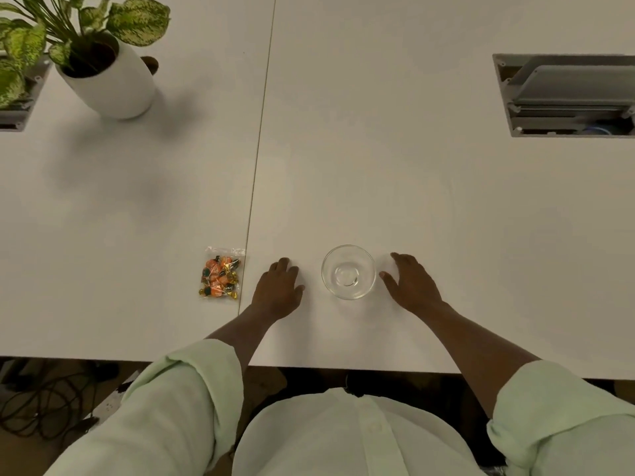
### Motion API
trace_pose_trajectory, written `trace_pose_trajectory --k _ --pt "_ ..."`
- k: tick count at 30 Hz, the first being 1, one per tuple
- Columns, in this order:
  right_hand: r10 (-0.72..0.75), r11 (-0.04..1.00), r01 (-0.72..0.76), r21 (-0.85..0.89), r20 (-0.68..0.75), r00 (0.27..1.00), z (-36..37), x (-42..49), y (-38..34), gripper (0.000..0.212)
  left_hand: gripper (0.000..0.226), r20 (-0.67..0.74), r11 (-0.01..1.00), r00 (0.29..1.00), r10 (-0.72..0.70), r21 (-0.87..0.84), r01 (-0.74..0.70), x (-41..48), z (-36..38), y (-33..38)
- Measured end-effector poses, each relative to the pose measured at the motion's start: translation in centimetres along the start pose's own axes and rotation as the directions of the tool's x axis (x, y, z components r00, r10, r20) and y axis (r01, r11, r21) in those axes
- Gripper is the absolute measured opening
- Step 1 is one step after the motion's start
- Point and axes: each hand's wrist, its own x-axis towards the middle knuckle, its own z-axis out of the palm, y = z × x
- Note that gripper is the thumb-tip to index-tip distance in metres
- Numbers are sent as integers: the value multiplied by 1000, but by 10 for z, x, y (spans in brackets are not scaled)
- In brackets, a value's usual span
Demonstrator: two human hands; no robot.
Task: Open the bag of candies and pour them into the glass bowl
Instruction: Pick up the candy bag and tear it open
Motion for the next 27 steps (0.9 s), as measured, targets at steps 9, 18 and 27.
trace_pose_trajectory --k 9,18,27 --pt "-28 973 70 219 -188 982 -19 32 -59 59 63 -200 975 954 -222 -61 214 2 -29 -70" --pt "-190 930 227 289 -150 970 3 35 -146 67 70 -73 719 748 -660 -352 600 2 -28 -118" --pt "-187 931 146 336 93 978 52 25 -197 58 69 -45 651 724 -688 -479 589 8 -27 -129"
